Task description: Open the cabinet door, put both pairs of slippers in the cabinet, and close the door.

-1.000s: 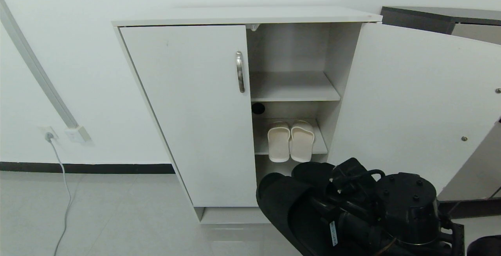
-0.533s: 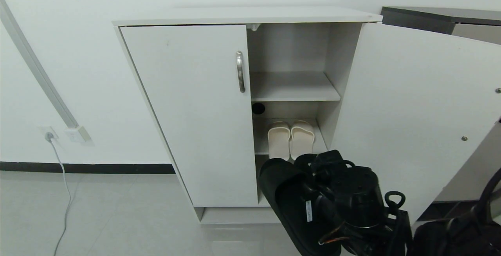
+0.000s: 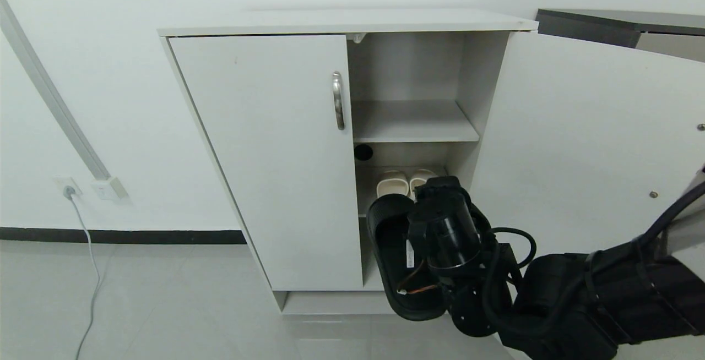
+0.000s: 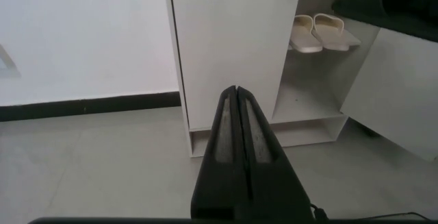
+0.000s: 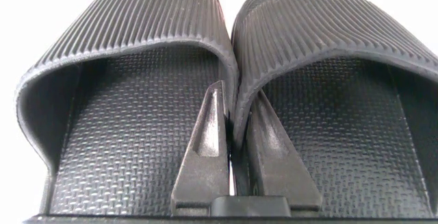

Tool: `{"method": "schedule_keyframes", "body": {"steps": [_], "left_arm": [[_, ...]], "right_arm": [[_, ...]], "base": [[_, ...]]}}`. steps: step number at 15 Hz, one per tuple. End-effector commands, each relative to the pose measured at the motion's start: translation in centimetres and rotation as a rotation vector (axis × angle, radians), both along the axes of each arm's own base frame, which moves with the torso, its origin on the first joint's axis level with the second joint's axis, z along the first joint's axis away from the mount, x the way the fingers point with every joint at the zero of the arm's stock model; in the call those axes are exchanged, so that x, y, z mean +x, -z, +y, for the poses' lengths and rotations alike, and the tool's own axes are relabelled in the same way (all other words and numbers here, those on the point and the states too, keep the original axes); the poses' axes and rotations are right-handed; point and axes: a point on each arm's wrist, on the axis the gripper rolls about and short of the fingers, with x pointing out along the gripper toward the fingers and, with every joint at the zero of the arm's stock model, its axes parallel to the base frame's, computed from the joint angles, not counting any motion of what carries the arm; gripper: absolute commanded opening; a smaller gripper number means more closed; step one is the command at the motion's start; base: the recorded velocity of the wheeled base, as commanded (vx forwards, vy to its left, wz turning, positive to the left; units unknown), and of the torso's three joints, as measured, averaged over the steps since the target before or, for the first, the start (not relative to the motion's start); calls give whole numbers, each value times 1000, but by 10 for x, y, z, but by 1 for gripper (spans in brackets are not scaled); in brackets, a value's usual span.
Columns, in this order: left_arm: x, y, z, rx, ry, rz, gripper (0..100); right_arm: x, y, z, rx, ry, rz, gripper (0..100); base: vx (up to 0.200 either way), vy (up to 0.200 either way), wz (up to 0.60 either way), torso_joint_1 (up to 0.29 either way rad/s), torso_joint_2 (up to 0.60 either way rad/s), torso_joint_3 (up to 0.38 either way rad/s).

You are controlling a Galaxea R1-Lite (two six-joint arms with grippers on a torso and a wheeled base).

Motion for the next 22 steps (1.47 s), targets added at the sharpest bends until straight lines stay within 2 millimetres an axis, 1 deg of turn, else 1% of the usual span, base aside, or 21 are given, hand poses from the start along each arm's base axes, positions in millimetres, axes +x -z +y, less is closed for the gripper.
{"method": "schedule_keyframes", "body": {"steps": [1,3,5,8,13,19,22], "left_arm": [[0,0,0,0,0,1,0],[0,0,0,0,-2,1,0],[0,0,0,0,0,1,0],[0,0,0,0,0,1,0],[0,0,0,0,0,1,0],[0,0,0,1,0,1,0],[0,0,0,1,0,1,0]], "right_arm": [[5,-24,6,31,19,-45,0],[11,-39,10,20,17,-81,0],[17,-46,13,16,16,-103,0],[24,-52,13,30,31,-118,0],[24,-54,12,36,33,-123,0],[25,-54,11,37,36,-123,0],[25,-60,9,46,39,-134,0]], "base": [[0,0,0,0,0,0],[0,0,0,0,0,0],[0,0,0,0,0,0],[0,0,0,0,0,0],[0,0,0,0,0,0],[200,0,0,-1,3,4],[200,0,0,1,2,2]]}}
